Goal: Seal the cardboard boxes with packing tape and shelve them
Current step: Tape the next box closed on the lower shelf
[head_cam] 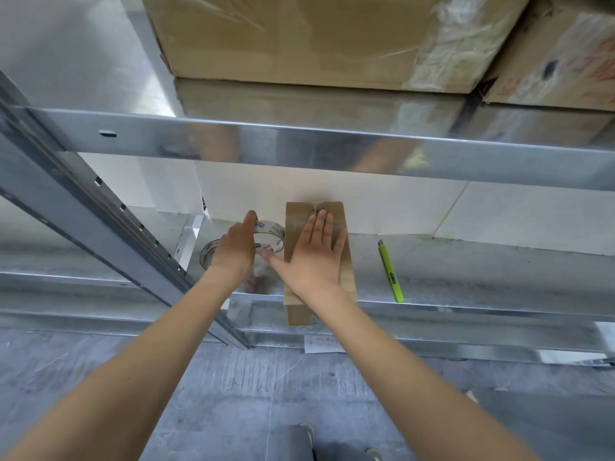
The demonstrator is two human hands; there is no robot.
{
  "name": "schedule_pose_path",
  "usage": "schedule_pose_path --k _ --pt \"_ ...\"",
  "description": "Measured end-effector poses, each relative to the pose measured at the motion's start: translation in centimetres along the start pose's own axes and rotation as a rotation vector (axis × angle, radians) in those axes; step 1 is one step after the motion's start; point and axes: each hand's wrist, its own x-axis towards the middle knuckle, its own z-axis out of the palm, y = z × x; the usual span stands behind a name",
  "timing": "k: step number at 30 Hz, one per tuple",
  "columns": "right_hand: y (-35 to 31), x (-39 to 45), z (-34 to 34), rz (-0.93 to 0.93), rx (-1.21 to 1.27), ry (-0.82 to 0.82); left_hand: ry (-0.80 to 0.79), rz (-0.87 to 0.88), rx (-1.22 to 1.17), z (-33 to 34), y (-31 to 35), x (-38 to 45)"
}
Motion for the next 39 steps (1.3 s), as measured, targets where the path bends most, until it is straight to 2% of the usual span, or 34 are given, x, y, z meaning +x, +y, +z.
schedule_pose_path --k 5,9,11,14,15,17,20,23,25,29,33,39 --pt "-0.9 -0.4 0.7 -0.123 -0.064 0.052 0.03 0.031 -0.108 0.9 -1.3 -0.3" --pt "-1.0 -0.3 0.8 -0.188 -0.082 0.066 0.099 -0.031 -0.245 2.2 -1.4 -0.3" --pt "-1.1 -0.4 1.0 -0.186 -0.104 0.078 0.148 -0.159 -0.465 3.5 -1.6 -0.6" --pt "-1.0 -0.5 0.9 -0.155 -0.085 0.078 0.183 -0.482 -0.926 6.6 -2.0 -0.6" --pt "-0.7 -0.5 0.8 -0.145 -0.062 0.077 0.158 -0.586 -1.058 7.0 -1.6 -1.0" --pt "0.2 -0.5 0.3 -0.143 -0.019 0.071 0.1 -0.665 -1.273 6.3 0.5 -2.4" --pt "1.6 -0.9 -0.6 -0.162 0.033 0.045 0.012 -0.657 -1.438 6.3 2.3 -3.1" --pt "3.0 -1.6 -1.6 -0.167 0.139 0.027 -0.118 -0.554 -1.55 6.1 3.7 -3.1" --pt "4.3 -1.6 -2.1 -0.146 0.211 0.03 -0.161 -0.512 -1.552 5.8 4.9 -3.2" --pt "6.9 -1.0 -2.9 -0.115 0.406 0.059 -0.012 -0.449 -1.468 5.2 6.6 -2.5" --pt "9.1 -0.4 -2.7 -0.109 0.675 0.164 0.047 -0.297 -1.227 4.1 7.7 -1.8" --pt "9.7 -1.0 -1.9 -0.016 1.081 0.154 0.143 -0.107 -0.846 2.8 8.9 -1.3"
